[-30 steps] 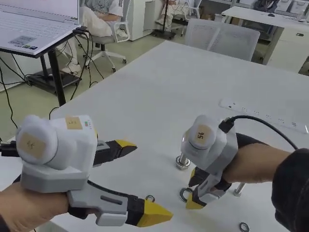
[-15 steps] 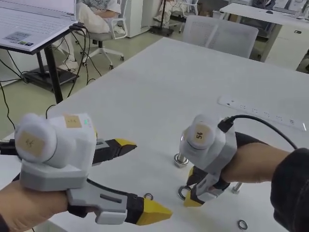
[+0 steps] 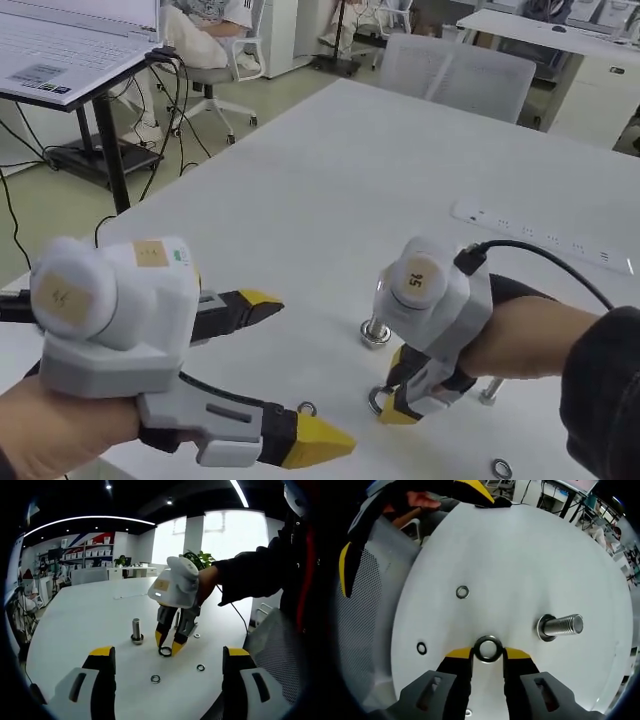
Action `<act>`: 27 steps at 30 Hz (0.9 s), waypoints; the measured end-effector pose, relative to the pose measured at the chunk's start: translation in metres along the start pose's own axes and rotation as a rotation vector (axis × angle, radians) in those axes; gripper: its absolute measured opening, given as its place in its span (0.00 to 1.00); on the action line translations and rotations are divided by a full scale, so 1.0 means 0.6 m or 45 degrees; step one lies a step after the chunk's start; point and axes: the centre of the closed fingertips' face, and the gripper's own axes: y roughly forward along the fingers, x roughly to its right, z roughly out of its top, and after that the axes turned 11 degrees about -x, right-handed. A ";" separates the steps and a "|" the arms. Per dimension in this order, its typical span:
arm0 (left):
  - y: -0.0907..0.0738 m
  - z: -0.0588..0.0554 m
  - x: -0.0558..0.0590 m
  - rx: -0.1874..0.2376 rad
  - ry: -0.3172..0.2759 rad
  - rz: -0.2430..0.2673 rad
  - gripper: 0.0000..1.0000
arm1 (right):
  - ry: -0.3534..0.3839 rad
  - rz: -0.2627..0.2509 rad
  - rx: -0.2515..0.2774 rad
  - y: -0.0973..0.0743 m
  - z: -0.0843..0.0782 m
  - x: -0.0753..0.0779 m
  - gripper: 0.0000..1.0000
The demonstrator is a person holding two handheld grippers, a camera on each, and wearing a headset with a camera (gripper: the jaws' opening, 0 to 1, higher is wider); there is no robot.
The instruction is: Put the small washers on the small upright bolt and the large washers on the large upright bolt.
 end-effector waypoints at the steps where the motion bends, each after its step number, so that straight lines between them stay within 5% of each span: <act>1: 0.000 0.000 0.000 0.000 -0.001 0.000 0.88 | 0.005 0.000 -0.002 0.000 0.000 0.000 0.25; 27: 0.000 0.004 0.003 -0.003 0.003 -0.006 0.87 | 0.058 -0.009 -0.030 -0.001 -0.001 0.000 0.25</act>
